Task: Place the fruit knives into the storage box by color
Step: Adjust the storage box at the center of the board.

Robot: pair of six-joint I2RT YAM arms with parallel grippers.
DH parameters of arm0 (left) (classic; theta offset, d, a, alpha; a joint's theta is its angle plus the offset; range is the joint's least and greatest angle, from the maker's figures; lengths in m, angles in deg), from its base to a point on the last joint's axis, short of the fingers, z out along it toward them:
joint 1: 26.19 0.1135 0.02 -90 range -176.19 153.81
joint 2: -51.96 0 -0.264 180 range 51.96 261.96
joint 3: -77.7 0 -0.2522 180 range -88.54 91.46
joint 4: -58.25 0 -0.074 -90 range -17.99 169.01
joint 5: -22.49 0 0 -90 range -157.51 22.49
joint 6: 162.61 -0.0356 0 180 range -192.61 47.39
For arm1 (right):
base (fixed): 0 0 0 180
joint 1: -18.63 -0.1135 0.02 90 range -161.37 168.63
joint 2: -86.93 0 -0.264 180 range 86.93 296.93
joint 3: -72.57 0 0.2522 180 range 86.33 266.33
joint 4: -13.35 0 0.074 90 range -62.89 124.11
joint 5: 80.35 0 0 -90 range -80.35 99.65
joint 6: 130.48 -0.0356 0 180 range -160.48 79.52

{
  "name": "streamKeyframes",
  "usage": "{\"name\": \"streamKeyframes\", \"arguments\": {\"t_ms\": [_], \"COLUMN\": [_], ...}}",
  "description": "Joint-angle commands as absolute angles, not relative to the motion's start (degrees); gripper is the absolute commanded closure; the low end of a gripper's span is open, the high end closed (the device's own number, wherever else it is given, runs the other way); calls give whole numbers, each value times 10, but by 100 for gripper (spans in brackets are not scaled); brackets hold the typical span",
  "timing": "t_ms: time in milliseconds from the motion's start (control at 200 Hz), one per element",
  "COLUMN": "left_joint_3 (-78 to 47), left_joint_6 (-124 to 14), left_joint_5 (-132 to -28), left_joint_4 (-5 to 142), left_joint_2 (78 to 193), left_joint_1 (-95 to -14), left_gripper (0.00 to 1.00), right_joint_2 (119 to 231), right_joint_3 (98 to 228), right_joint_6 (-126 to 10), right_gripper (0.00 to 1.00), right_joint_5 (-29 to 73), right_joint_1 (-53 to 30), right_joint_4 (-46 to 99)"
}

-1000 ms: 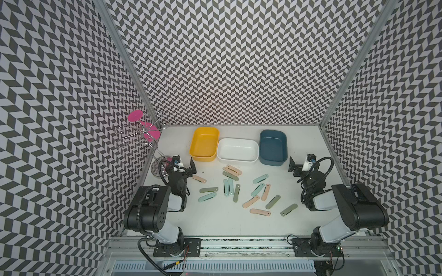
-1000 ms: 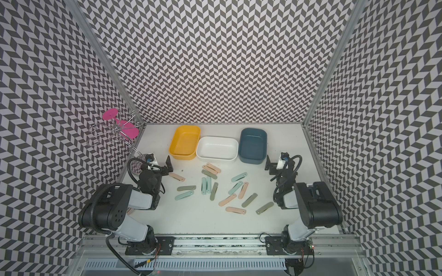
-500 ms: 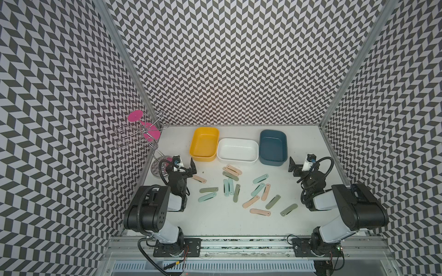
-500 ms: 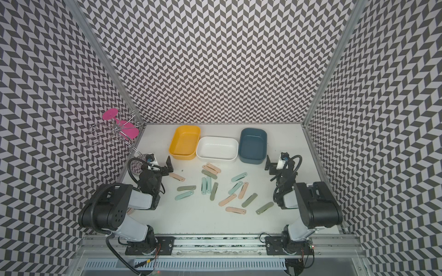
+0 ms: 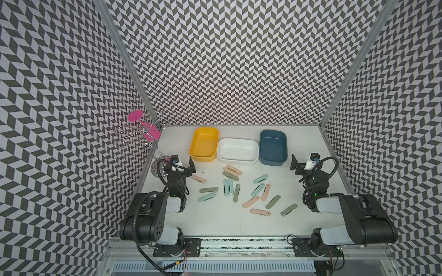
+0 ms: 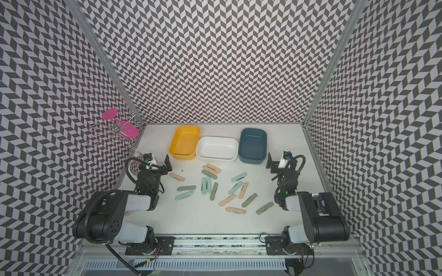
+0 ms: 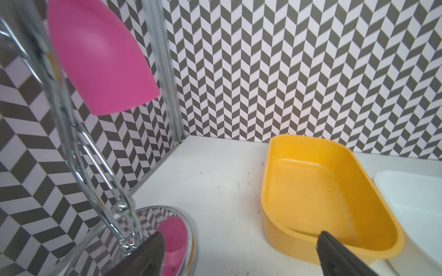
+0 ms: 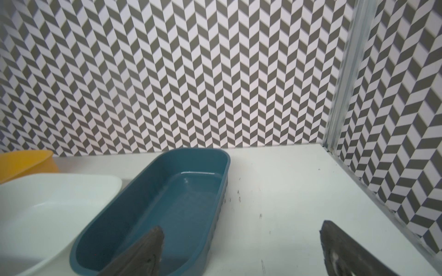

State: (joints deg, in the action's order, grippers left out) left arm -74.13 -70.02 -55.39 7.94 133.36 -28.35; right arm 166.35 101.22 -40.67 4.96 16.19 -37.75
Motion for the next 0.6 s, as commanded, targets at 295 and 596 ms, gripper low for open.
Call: {"name": "streamKeyframes", "arguments": {"t_ms": [295, 596], "left_joint_3": [-681, -581], "left_joint_6": [-577, -502], "left_joint_5": [-491, -517], "left_joint_4": [328, 512], "left_joint_2": [1179, 1148], "left_joint_1": [-268, -271], "left_gripper": [0, 0], "right_joint_2": [1530, 1441], "right_joint_3": [1134, 1162], "right_joint_6": [-525, -650], "right_gripper": [0, 0], "right_joint_5": [40, 39], "right_joint_1": [165, 171], "right_joint_4": [-80, 16]}}
